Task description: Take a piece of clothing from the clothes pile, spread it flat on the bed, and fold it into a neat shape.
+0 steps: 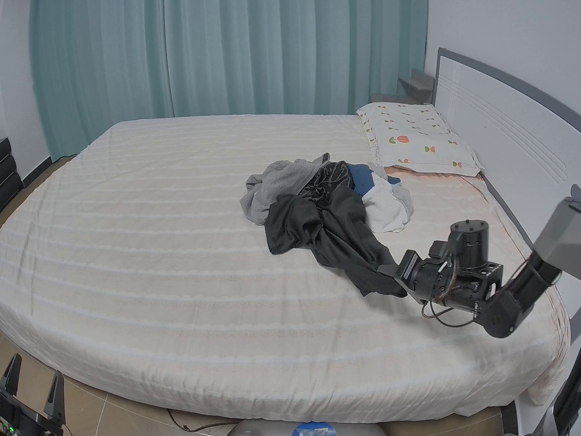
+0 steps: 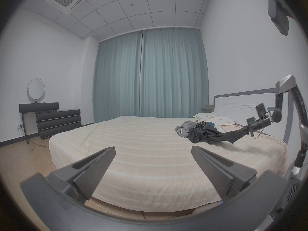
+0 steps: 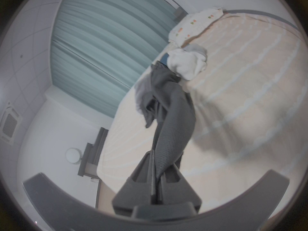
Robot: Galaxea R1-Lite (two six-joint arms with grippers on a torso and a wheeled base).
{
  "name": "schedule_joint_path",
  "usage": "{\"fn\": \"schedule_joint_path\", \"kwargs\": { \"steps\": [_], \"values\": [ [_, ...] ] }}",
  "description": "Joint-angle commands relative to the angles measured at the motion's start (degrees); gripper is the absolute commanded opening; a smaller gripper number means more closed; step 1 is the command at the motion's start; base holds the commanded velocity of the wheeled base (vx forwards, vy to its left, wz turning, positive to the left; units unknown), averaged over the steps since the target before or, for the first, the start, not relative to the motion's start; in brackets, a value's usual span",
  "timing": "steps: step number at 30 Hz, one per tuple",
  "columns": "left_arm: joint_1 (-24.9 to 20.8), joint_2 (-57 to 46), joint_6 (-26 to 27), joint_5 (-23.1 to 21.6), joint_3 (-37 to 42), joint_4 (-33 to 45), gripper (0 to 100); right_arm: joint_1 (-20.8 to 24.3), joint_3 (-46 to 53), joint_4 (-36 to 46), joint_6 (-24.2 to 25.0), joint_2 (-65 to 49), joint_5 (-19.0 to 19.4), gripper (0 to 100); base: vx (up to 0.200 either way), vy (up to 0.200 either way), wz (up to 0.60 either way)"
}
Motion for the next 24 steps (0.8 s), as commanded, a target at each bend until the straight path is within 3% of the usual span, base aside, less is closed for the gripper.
{"fn": "schedule_joint_path", "kwargs": {
  "steps": [1, 10, 14, 18, 24],
  "values": [
    [0.0, -1.01, -0.04, -0.01, 1.01, -0.04, 100, 7.06, 9.99, -4.72, 0.73, -19.01, 0.87, 0, 0.0, 0.0, 0.0],
    [0.0, -1.01, 1.2, -2.64, 1.01, -0.13, 100, 11.81, 7.8, -1.29, -0.32, -31.93, 0.78, 0, 0.0, 0.0, 0.0],
    [-0.17, -0.48, 0.84, -2.64, -1.27, -1.98, 100, 13.65, 3.05, 5.21, -3.05, -38.17, 0.43, 0, 0.0, 0.0, 0.0],
    [-2.98, 11.12, -5.04, -4.31, -15.07, -4.53, 100, 14.62, 1.21, 8.11, -4.54, -40.28, 0.43, 0, 0.0, 0.0, 0.0],
    [-8.35, 25.97, -1.09, -13.28, -13.49, -4.53, 100, 14.88, 1.29, 8.2, -5.6, -41.33, 0.51, 0, 0.0, 0.0, 0.0]
  ]
}}
